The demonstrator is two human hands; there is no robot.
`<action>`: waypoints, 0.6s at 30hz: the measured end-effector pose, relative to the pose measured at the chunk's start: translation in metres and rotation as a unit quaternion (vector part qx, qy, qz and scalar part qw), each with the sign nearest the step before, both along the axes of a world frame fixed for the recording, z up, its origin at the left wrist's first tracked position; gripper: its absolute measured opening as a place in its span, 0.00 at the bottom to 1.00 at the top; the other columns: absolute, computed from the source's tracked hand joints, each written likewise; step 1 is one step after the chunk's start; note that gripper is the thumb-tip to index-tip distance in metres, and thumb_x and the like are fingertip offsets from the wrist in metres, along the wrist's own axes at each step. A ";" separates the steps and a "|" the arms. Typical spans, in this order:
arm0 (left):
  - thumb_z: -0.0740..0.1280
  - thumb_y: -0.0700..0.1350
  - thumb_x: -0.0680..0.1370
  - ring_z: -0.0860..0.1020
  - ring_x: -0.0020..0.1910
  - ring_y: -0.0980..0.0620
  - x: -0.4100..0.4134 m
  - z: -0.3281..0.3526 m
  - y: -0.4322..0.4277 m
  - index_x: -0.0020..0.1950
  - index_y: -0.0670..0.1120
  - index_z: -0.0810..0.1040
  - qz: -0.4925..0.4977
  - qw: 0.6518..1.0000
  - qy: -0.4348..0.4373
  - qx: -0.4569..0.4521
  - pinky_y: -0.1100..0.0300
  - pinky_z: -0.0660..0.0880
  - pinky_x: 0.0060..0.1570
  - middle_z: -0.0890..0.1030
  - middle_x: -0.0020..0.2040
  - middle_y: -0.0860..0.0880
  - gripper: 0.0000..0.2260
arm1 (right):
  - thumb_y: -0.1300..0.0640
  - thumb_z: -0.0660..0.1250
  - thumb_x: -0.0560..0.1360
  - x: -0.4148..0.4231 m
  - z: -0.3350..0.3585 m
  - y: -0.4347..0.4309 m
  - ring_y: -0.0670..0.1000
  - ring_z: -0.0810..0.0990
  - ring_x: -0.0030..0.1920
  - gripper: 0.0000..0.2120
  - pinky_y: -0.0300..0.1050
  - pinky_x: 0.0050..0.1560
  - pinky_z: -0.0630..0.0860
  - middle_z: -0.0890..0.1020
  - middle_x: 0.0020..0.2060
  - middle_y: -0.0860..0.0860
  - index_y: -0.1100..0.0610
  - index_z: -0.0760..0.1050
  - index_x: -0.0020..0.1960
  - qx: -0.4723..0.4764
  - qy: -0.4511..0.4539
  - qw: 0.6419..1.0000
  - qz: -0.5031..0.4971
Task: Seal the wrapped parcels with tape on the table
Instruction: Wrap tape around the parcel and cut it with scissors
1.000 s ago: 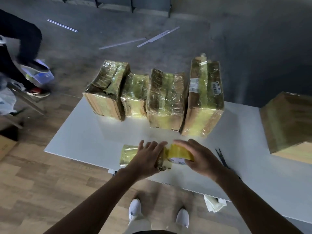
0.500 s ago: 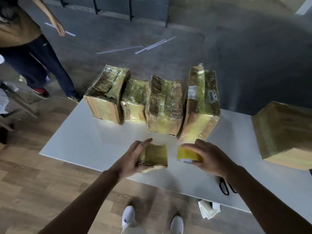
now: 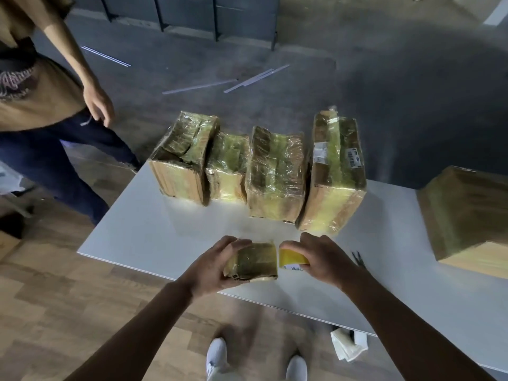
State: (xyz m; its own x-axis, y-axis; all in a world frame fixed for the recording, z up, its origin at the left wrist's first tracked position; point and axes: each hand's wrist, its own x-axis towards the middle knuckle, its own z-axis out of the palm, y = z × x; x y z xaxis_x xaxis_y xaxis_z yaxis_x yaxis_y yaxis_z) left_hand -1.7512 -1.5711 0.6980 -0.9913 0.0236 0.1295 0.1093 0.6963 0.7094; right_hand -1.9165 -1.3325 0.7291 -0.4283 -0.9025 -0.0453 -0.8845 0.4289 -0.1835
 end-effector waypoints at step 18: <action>0.75 0.58 0.66 0.73 0.59 0.43 -0.020 0.031 -0.006 0.67 0.41 0.69 0.022 0.900 -0.052 -0.433 0.44 0.64 0.67 0.75 0.58 0.43 0.36 | 0.55 0.69 0.74 0.029 -0.001 -0.050 0.58 0.77 0.43 0.26 0.45 0.43 0.68 0.75 0.47 0.55 0.46 0.68 0.70 -0.003 -0.016 1.000 -0.003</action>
State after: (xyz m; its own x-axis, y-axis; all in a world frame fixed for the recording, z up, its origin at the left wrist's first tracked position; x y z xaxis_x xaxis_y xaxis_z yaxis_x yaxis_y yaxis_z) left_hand -1.7713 -1.5768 0.7292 -0.9994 0.0308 -0.0124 0.0319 0.9949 -0.0956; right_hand -1.8874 -1.3826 0.7284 -0.4314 -0.9006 -0.0540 -0.8758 0.4324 -0.2146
